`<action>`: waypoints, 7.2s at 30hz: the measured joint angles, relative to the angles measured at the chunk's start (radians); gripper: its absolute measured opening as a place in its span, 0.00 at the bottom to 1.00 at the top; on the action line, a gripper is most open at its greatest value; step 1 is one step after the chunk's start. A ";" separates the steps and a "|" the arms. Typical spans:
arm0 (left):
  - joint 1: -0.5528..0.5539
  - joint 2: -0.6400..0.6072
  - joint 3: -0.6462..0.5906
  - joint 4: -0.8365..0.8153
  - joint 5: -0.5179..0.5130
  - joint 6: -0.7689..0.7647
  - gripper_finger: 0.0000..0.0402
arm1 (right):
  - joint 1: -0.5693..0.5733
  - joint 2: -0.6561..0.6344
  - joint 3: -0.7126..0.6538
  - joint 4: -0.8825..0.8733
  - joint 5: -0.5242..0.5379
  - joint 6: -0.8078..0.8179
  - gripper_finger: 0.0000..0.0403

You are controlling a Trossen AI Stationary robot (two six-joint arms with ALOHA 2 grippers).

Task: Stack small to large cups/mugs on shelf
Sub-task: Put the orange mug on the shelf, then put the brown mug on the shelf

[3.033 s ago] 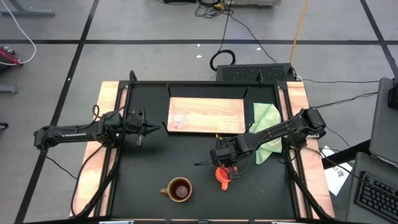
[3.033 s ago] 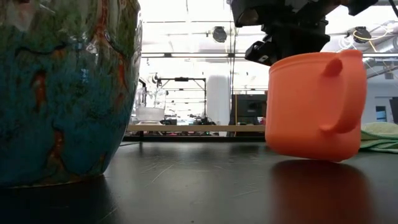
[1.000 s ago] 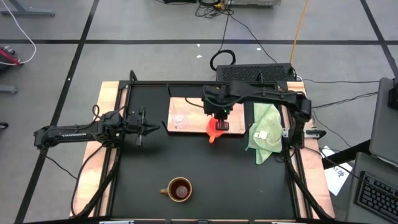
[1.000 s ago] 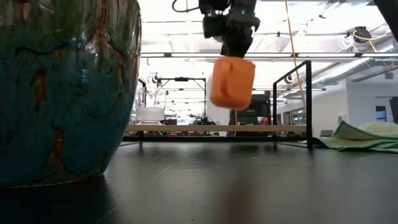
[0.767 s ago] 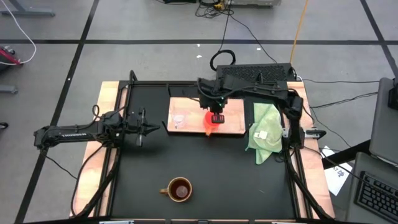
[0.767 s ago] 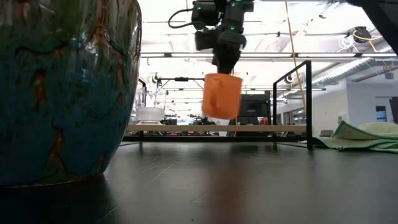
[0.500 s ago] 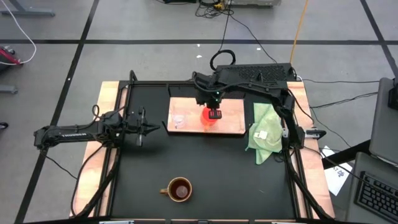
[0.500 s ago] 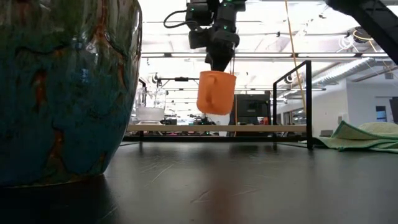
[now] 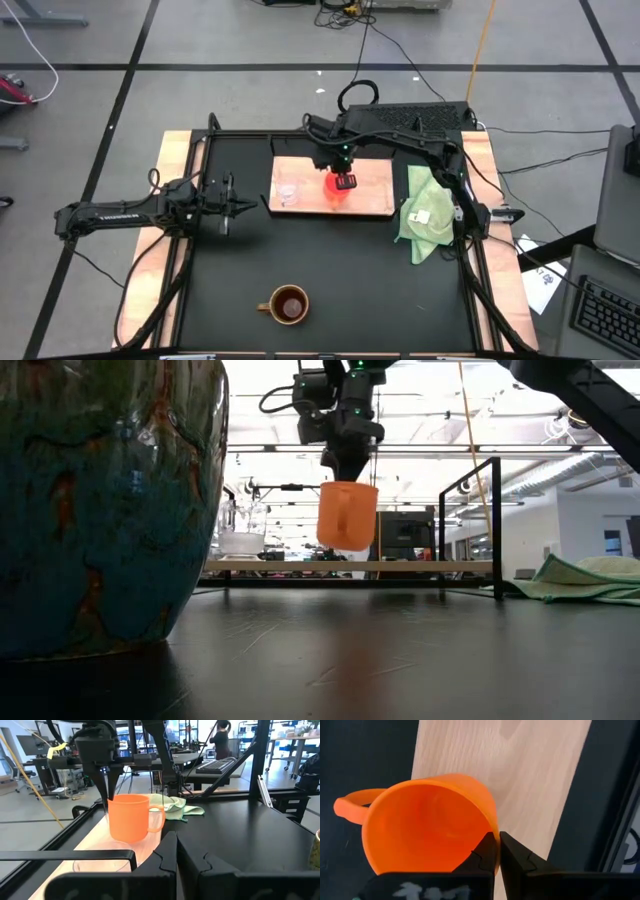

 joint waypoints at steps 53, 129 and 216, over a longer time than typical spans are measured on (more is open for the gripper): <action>0.000 0.000 0.000 -0.037 0.001 0.010 0.01 | -0.002 -0.001 -0.098 0.078 -0.053 0.018 0.15; 0.000 0.000 0.000 0.036 0.048 -0.047 0.01 | 0.868 -1.365 -1.779 1.488 0.389 0.667 0.00; -0.996 1.219 0.423 0.514 -0.202 -0.528 0.61 | 0.859 -1.459 -2.114 2.029 0.392 0.523 0.00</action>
